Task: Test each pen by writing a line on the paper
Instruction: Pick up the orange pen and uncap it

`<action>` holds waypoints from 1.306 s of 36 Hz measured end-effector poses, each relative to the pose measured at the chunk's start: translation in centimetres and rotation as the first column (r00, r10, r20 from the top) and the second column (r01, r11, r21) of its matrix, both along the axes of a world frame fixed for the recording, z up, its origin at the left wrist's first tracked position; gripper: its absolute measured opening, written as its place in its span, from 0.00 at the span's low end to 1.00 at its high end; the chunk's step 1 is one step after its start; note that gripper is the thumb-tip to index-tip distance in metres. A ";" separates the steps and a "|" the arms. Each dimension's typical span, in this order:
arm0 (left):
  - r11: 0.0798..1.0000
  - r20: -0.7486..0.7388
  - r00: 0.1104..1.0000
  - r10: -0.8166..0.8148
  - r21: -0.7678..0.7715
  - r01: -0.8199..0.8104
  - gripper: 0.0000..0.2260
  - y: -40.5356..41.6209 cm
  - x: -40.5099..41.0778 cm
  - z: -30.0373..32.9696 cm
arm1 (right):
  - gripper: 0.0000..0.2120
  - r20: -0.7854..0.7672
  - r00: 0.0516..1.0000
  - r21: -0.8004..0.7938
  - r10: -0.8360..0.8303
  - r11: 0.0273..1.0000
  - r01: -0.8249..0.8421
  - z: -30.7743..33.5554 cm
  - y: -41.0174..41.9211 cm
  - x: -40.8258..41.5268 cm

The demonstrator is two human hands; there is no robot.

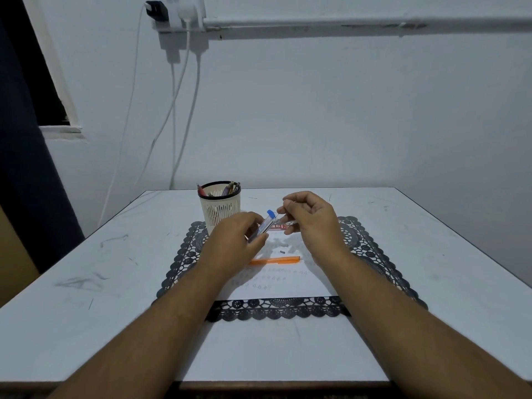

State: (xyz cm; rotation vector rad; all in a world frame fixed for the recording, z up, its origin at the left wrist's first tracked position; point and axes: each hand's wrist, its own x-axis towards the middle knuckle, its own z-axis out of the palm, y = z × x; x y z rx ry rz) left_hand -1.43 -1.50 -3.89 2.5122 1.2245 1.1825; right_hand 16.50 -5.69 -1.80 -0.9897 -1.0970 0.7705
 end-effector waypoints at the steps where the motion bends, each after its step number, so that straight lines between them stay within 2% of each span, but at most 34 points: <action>1: 1.000 0.003 1.000 -0.002 -0.001 0.002 0.11 0.0 0.0 0.0 | 0.03 -0.001 1.000 -0.002 -0.006 1.000 0.006 0.0 0.0 0.0; 9: 1.000 0.025 1.000 -0.017 -0.025 0.018 0.22 -0.4 -0.1 0.1 | 0.04 -0.067 0.997 -0.027 -0.042 0.999 0.040 0.3 0.1 0.1; 15: 0.998 0.020 1.000 -0.010 -0.055 0.011 0.22 -0.6 -0.1 0.0 | 0.03 -0.277 0.960 -0.058 -0.043 0.998 0.028 1.1 0.0 0.7; 21: 0.978 0.244 0.970 -0.020 -0.196 0.069 0.18 -0.7 0.4 0.1 | 0.02 -0.491 0.869 -0.116 -0.065 0.993 0.009 1.1 0.4 2.1; 25: 0.940 0.460 0.887 -0.035 -0.287 0.186 0.16 -0.5 1.0 0.3 | 0.02 -0.568 0.820 -0.138 -0.070 0.990 -0.011 0.6 0.8 3.1; 29: 0.926 0.492 0.869 -0.049 -0.303 0.224 0.15 0.0 0.8 0.2 | 0.03 -0.592 0.803 -0.146 -0.067 0.989 -0.025 0.4 1.2 3.4; 35: 0.930 0.400 0.915 -0.058 -0.311 0.195 0.15 0.7 0.9 0.1 | 0.02 -0.593 0.800 -0.165 -0.084 0.986 -0.019 0.4 1.4 3.8; 39: 0.961 0.254 0.965 -0.057 -0.249 0.122 0.14 1.9 1.1 0.2 | 0.02 -0.606 0.789 -0.173 -0.096 0.985 -0.013 0.5 1.4 3.9; 42: 0.981 0.084 0.996 -0.027 -0.191 0.043 0.14 2.9 1.7 0.7 | 0.03 -0.619 0.781 -0.157 -0.084 0.987 -0.019 0.4 1.4 4.1; 44: 0.995 -0.091 0.996 0.006 -0.099 -0.015 0.08 3.7 2.3 1.2 | 0.03 -0.621 0.780 -0.146 -0.073 0.989 -0.024 0.4 1.4 4.2; 45: 0.998 -0.193 0.981 0.032 -0.040 -0.041 0.05 4.1 2.6 1.3 | 0.03 -0.618 0.783 -0.143 -0.069 0.989 -0.026 0.4 1.4 4.3; 47: 0.996 -0.347 0.934 0.090 0.057 -0.075 0.07 4.7 3.6 1.5 | 0.05 -0.613 0.788 -0.138 -0.062 0.990 -0.029 0.3 1.3 4.4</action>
